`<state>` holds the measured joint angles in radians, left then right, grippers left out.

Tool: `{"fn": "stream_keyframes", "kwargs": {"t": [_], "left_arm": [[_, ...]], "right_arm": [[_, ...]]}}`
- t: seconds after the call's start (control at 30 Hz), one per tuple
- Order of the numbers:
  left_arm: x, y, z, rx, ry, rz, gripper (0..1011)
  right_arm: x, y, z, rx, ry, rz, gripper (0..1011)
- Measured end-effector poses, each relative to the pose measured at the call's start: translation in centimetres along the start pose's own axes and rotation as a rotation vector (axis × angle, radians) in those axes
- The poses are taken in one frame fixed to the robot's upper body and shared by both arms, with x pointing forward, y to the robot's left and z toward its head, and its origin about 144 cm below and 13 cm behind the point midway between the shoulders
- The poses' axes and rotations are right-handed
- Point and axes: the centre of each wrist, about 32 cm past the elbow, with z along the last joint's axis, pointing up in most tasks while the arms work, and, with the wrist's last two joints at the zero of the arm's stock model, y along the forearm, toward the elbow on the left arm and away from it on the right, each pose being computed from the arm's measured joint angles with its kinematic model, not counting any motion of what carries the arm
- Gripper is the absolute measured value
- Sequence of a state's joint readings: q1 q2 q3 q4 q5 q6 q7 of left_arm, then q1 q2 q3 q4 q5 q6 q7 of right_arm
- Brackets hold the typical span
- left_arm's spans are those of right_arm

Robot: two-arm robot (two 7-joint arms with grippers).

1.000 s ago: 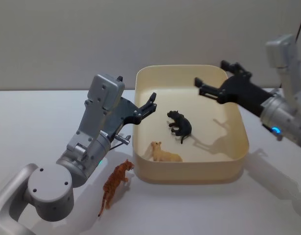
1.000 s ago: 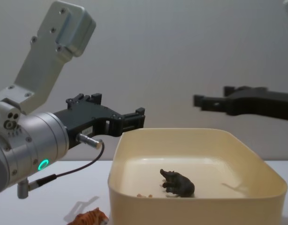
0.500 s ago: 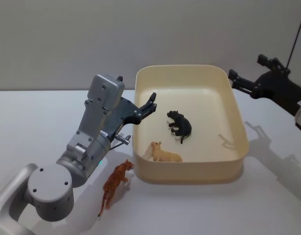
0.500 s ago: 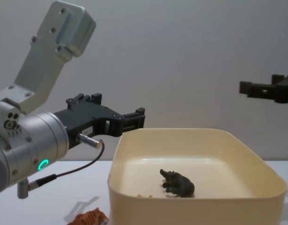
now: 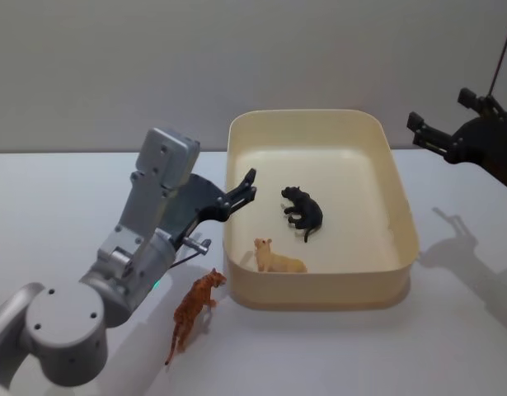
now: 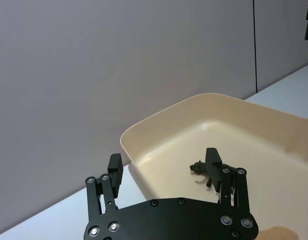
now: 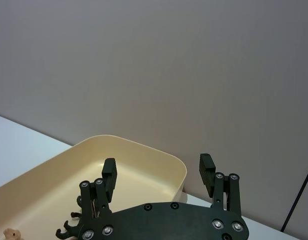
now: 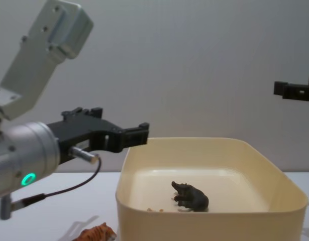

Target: Pick up the toy alternately with two hands and place it into the central storage box.

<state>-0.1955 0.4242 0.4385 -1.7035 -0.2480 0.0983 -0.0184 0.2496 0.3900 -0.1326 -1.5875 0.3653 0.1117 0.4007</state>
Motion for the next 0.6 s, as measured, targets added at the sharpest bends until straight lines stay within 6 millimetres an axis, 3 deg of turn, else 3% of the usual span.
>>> {"fn": "stream_keyframes", "kwargs": {"t": [0.6], "left_arm": [[-0.3,6.1,2.0,0.16,0.088,0.037,1001]], "right_arm": [[0.2,-0.5,0.2,0.002,-0.001,-0.012,1001]]}}
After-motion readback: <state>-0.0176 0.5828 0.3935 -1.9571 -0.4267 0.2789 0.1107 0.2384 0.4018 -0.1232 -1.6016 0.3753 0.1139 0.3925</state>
